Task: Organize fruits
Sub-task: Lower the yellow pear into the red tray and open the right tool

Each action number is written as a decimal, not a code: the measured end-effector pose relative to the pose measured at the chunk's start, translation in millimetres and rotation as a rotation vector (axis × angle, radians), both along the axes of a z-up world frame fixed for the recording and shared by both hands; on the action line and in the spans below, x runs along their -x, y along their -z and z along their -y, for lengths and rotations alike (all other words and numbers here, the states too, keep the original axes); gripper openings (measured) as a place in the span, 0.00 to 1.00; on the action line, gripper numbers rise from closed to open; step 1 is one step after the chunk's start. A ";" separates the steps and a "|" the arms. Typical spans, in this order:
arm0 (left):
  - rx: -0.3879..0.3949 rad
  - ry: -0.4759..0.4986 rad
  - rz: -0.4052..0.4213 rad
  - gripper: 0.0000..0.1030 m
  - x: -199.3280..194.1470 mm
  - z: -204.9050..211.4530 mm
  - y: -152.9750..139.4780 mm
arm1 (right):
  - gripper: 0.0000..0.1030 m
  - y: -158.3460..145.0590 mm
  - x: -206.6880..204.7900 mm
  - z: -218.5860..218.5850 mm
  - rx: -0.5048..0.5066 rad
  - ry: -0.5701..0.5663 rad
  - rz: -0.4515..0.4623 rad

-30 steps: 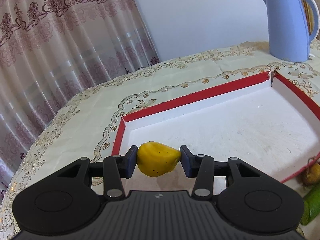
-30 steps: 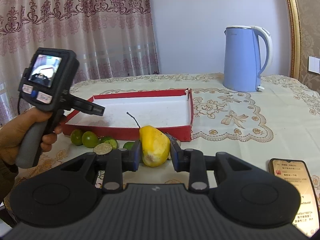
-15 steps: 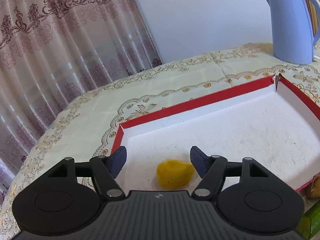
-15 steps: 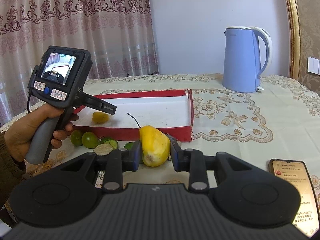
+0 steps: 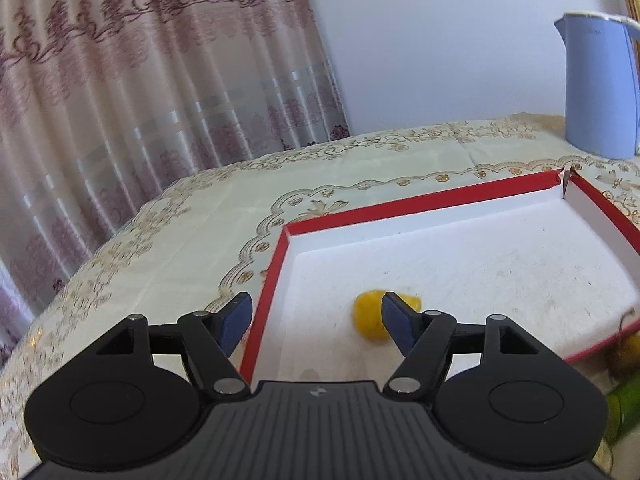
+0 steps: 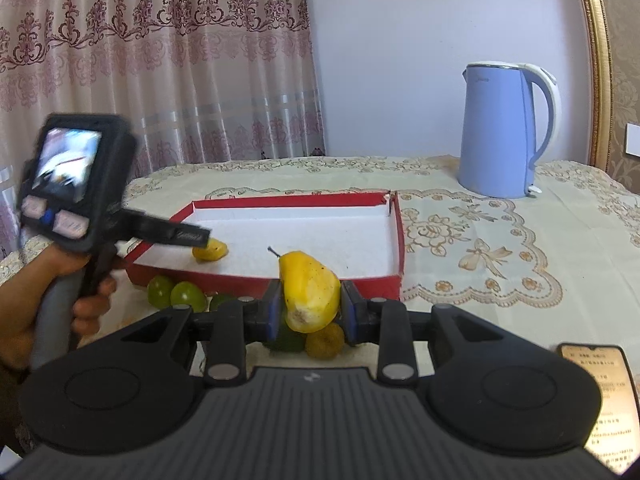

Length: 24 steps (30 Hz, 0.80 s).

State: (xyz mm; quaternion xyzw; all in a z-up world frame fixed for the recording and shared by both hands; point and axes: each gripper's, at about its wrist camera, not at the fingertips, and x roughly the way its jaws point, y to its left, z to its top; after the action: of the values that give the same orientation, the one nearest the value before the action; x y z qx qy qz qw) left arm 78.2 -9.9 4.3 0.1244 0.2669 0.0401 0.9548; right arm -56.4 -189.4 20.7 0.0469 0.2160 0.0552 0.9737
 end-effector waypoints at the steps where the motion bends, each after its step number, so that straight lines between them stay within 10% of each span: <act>1: 0.008 -0.003 -0.001 0.69 3.5 -2.7 0.0 | 0.28 -1.1 -3.7 -0.5 0.000 0.000 0.000; 24: 0.049 -0.052 -0.015 0.77 35.5 -45.8 1.6 | 0.28 -7.9 -152.8 9.4 0.037 0.124 -0.107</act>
State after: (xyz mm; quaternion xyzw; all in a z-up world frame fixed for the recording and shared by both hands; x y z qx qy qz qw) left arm 42.7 35.9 2.7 0.0940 0.2781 0.0576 0.9542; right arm 96.4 -198.8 28.6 0.0451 0.2654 -0.0120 0.9630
